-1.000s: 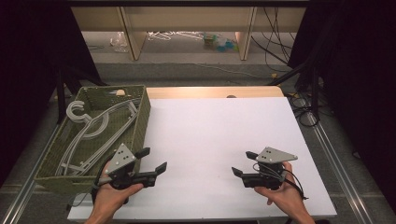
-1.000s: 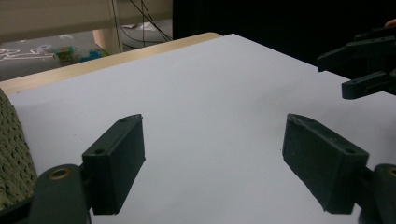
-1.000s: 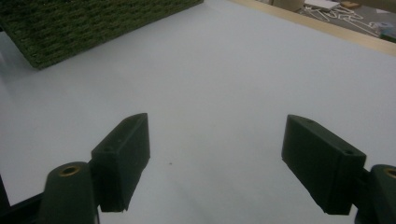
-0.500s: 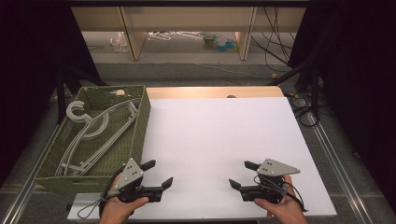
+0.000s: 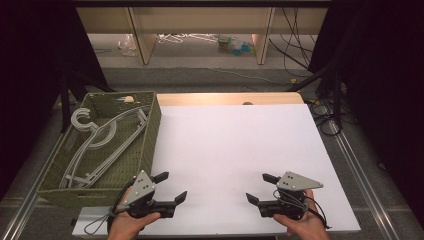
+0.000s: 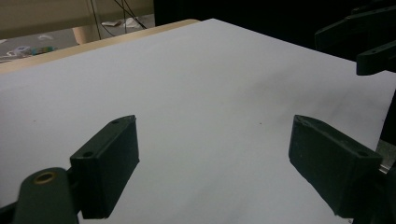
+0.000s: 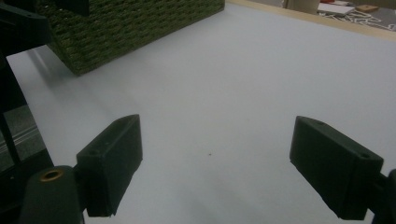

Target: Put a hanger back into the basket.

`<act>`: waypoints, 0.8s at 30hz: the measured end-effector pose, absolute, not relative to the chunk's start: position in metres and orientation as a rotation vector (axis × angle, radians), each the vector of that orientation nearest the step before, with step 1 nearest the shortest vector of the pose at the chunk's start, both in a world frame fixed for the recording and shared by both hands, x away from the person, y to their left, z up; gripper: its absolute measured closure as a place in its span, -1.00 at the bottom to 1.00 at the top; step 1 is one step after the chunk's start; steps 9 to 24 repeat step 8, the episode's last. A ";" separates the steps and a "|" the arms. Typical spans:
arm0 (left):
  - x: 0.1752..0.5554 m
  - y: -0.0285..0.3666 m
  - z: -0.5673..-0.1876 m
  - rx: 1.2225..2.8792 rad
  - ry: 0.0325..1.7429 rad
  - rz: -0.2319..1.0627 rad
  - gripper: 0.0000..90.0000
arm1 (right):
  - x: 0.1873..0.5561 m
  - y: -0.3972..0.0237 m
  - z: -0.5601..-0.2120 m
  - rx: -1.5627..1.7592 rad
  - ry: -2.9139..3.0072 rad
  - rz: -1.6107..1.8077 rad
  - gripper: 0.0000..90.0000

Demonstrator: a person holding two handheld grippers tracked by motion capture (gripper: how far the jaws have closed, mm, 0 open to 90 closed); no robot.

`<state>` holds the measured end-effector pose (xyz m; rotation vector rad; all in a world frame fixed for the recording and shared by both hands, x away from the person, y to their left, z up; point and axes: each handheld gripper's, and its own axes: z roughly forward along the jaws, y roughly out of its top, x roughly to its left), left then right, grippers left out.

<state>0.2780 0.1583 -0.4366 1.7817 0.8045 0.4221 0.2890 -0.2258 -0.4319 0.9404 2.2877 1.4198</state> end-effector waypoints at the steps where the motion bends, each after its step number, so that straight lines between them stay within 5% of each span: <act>1: 0.278 0.158 -0.437 1.780 0.805 0.424 -0.65 | 0.289 -0.226 -0.431 0.940 2.297 1.410 -0.60; 24: 0.278 0.157 -0.437 1.781 0.797 0.429 -0.65 | 0.289 -0.226 -0.432 0.933 2.304 1.405 -0.60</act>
